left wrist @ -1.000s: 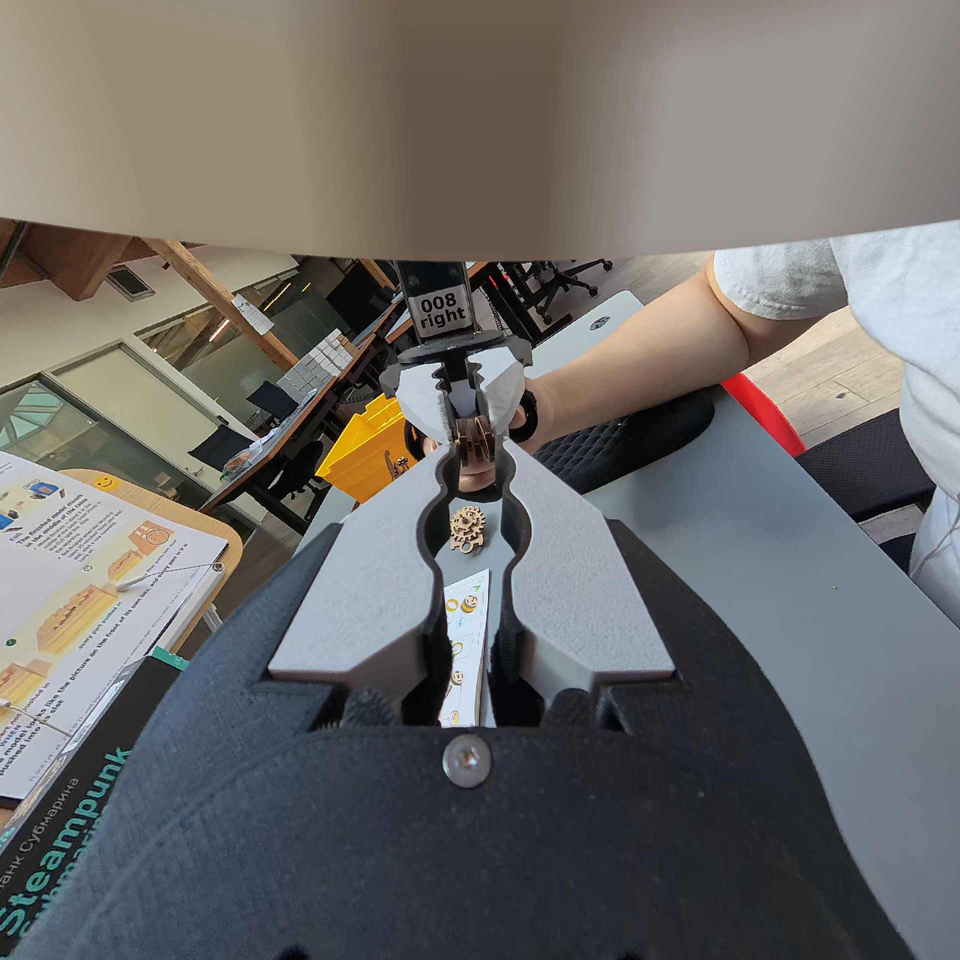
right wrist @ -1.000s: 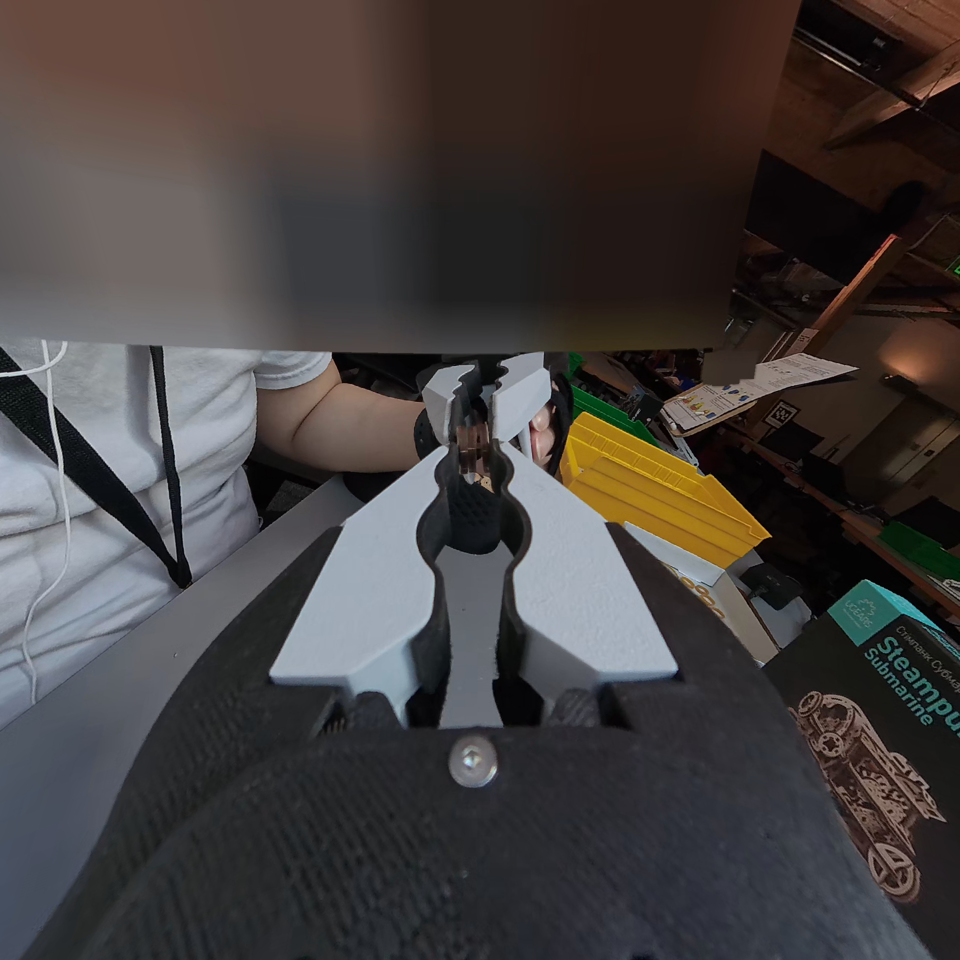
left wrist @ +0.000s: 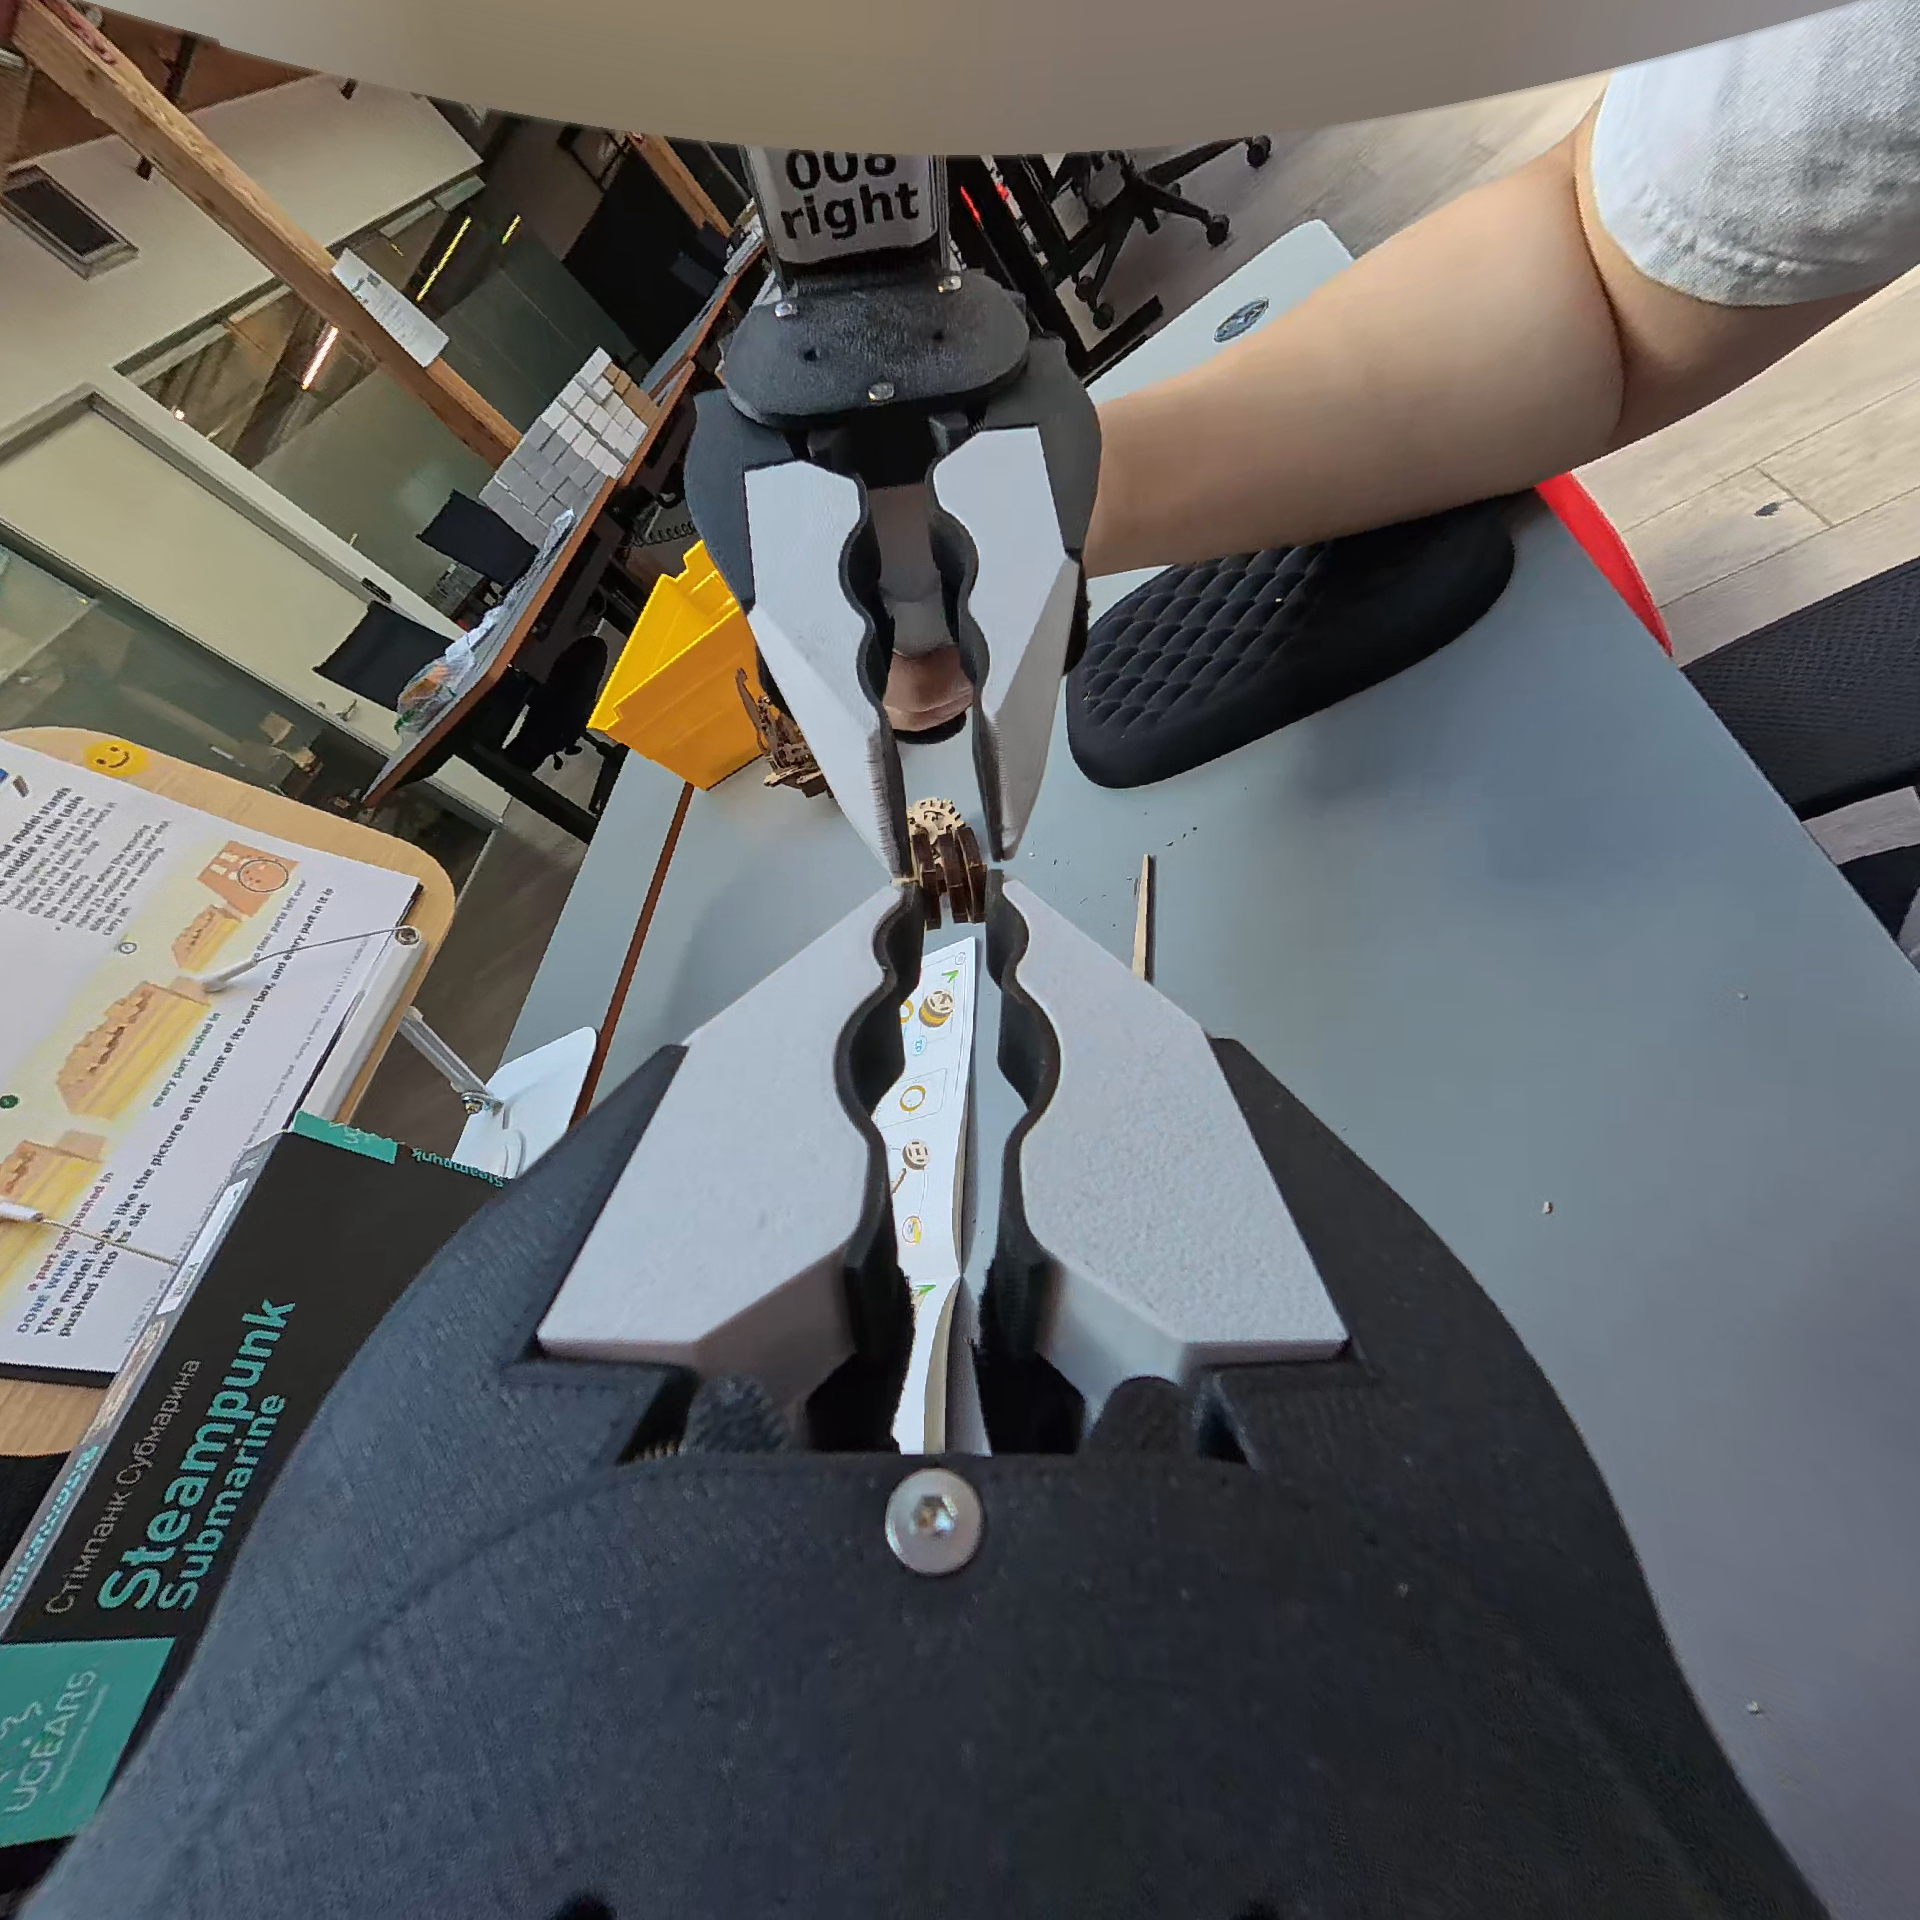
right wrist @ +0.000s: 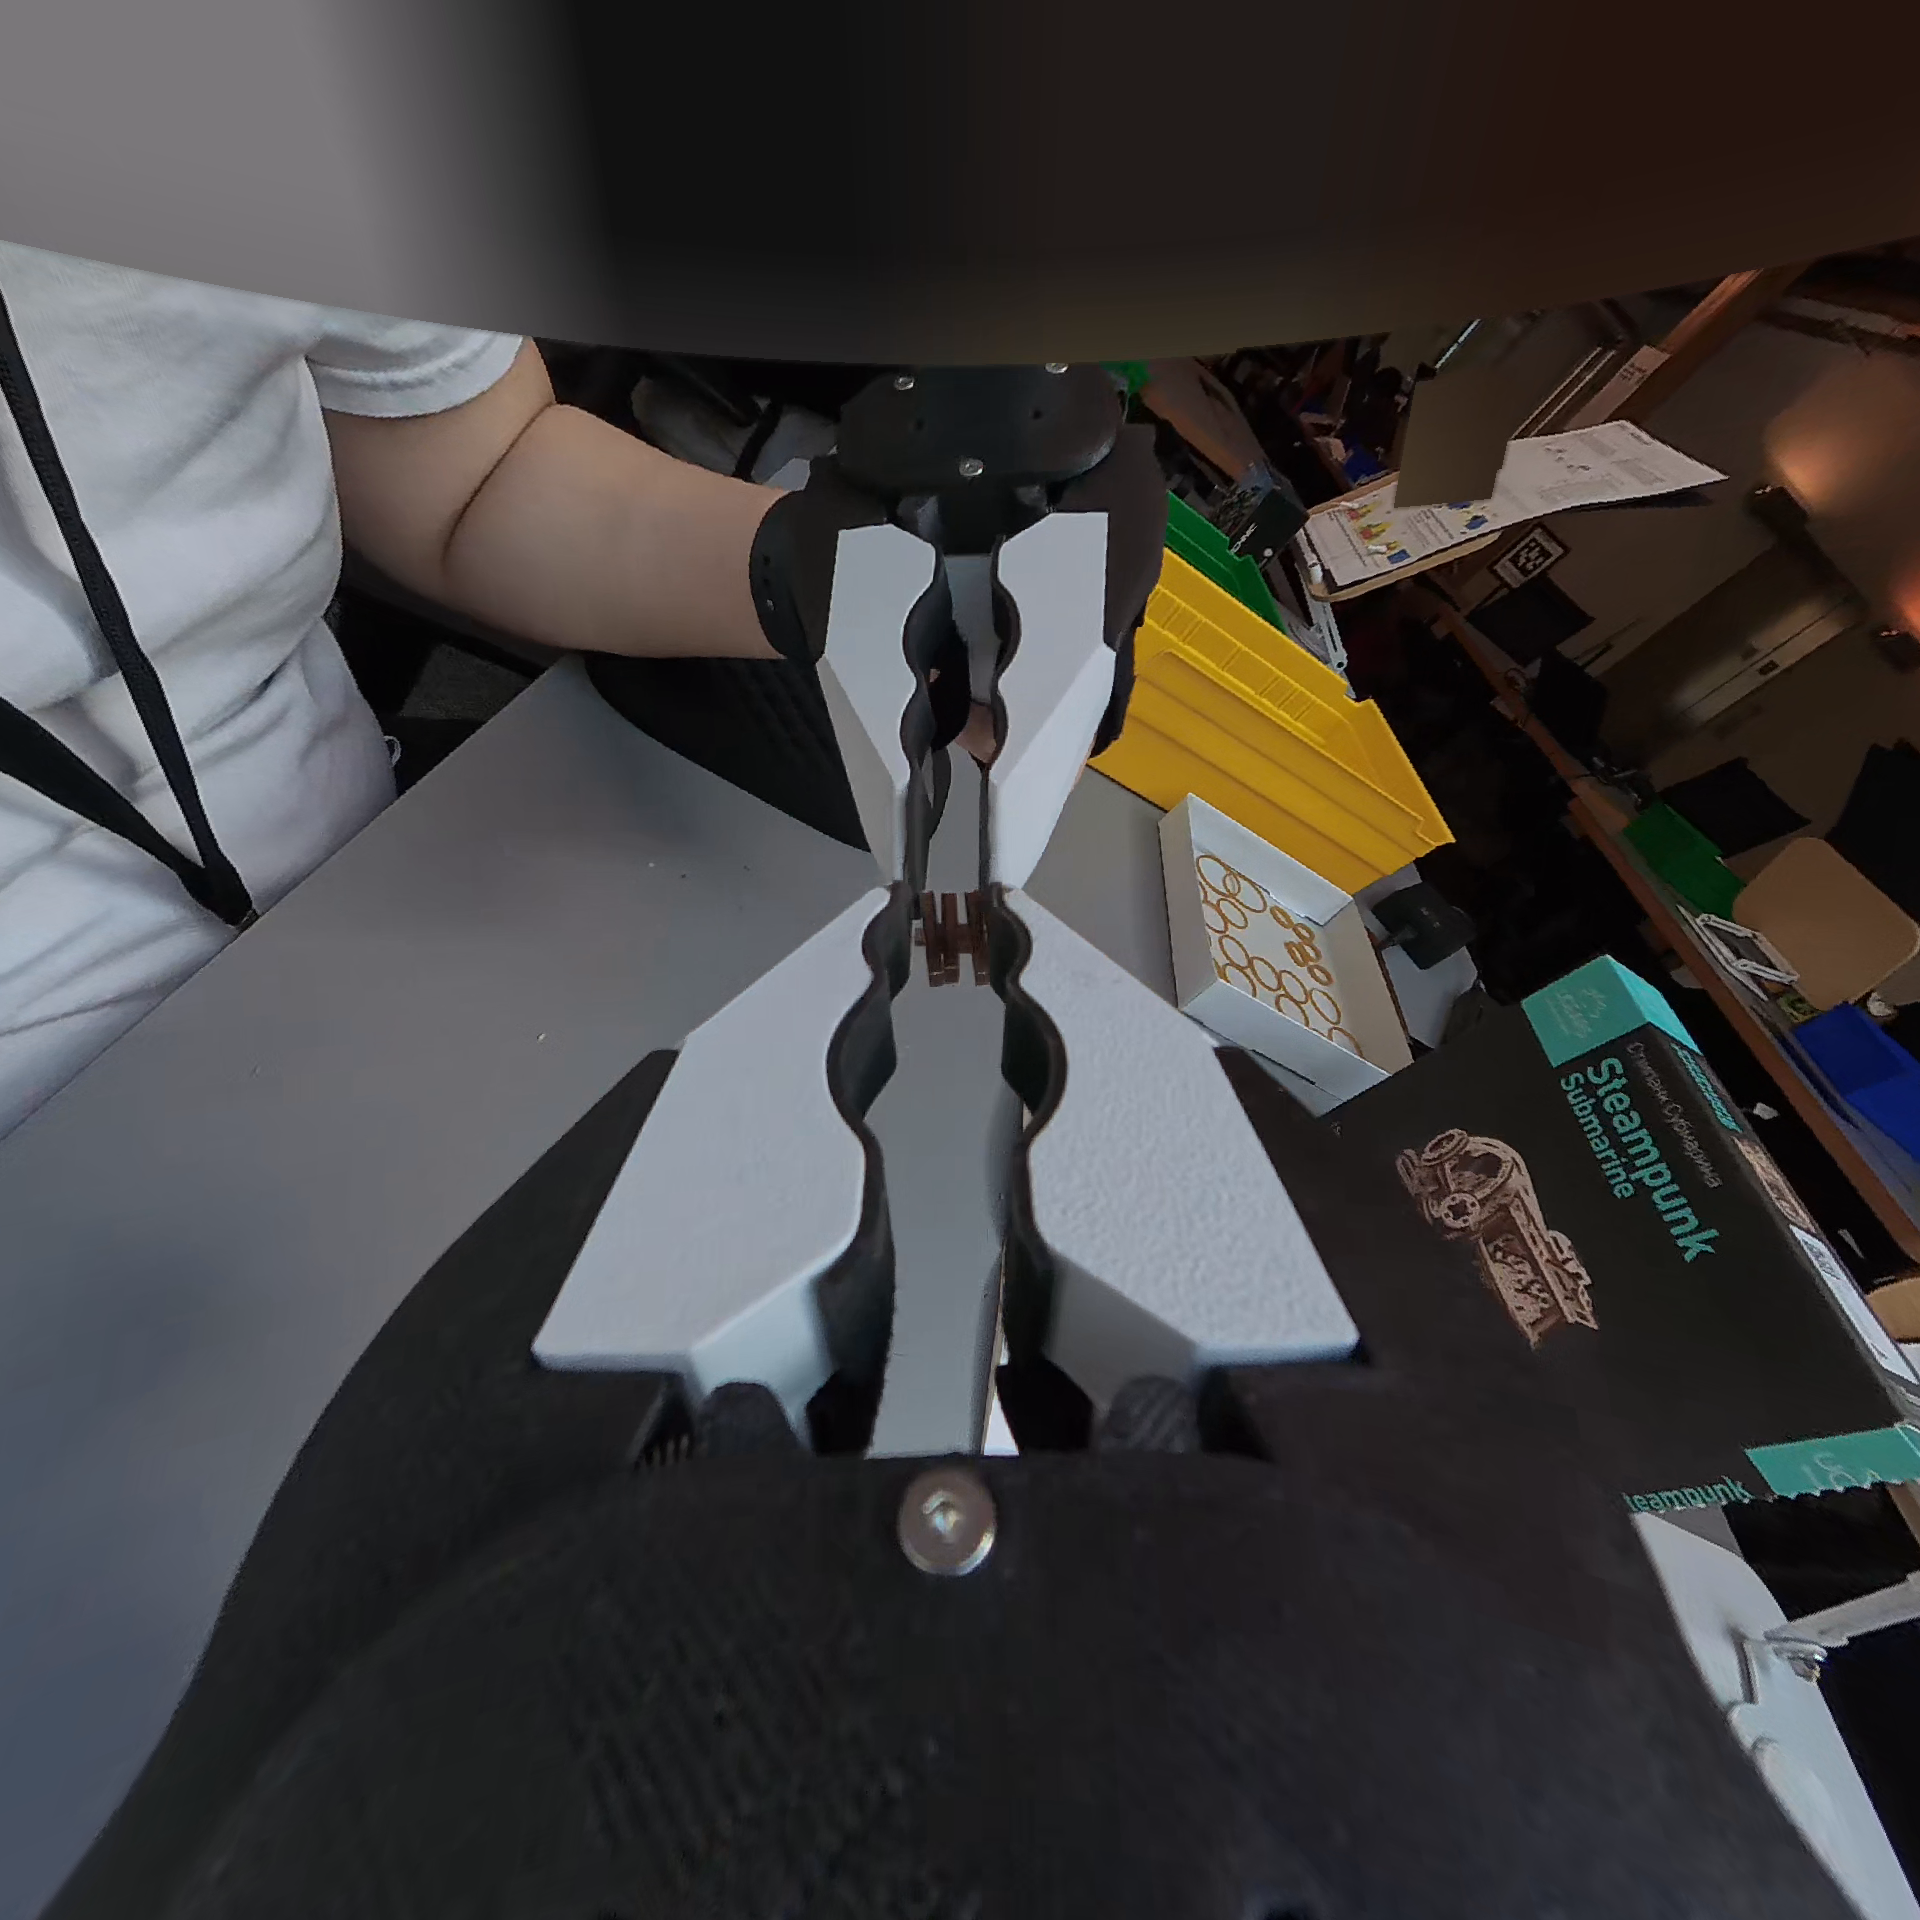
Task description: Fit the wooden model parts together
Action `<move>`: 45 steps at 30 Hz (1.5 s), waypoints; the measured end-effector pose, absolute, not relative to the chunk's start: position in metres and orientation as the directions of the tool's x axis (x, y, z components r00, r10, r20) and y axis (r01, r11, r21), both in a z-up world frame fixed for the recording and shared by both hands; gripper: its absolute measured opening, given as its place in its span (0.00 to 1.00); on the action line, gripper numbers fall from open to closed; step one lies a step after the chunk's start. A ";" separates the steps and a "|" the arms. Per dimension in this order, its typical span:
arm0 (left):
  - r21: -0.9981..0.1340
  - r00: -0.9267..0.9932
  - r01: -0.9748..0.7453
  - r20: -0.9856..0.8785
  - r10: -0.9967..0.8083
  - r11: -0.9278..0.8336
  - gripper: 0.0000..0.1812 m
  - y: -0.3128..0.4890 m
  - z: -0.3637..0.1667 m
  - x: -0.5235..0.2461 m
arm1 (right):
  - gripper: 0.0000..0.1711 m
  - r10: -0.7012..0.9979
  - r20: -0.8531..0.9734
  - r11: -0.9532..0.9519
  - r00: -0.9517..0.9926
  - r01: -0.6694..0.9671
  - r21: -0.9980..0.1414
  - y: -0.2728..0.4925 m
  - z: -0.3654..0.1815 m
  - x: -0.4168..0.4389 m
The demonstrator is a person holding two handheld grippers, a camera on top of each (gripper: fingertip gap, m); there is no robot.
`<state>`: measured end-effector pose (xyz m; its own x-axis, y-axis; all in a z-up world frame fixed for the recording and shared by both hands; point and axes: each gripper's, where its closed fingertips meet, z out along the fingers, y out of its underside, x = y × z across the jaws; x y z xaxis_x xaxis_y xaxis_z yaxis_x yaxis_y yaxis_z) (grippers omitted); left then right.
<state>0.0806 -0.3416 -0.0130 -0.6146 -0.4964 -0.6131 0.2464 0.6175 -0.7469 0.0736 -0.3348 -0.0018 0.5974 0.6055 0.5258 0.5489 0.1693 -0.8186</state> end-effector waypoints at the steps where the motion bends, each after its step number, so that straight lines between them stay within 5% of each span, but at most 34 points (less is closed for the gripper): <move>1: -0.753 -0.619 0.241 -0.605 -0.500 0.612 0.06 -0.341 -0.013 0.081 | 0.09 0.607 0.524 0.158 0.597 0.556 -0.816 -0.334 -0.004 0.074; 8: -0.761 -0.602 0.245 -0.605 -0.521 0.600 0.06 -0.340 -0.011 0.083 | 0.06 0.588 0.526 0.133 0.614 0.568 -0.812 -0.330 -0.006 0.078; 24: -0.819 -0.622 0.309 -0.559 -0.548 0.484 0.06 -0.346 0.001 0.077 | 0.06 0.653 0.418 0.297 0.631 0.294 -0.909 -0.339 0.017 0.066; 36: -0.695 -0.561 0.172 -0.651 -0.511 0.698 0.06 -0.328 -0.034 0.099 | 0.07 0.565 0.527 0.090 0.635 0.587 -0.805 -0.318 -0.021 0.085; 45: -0.728 -0.566 0.179 -0.627 -0.536 0.662 0.06 -0.330 -0.029 0.098 | 0.06 0.562 0.535 0.133 0.631 0.570 -0.811 -0.320 -0.017 0.086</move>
<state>0.0978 -0.3303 -0.0291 -0.5657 -0.5358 -0.6268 0.1791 0.6621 -0.7277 0.0857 -0.3200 -0.0174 0.6306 0.5619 0.5354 0.5702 0.1326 -0.8107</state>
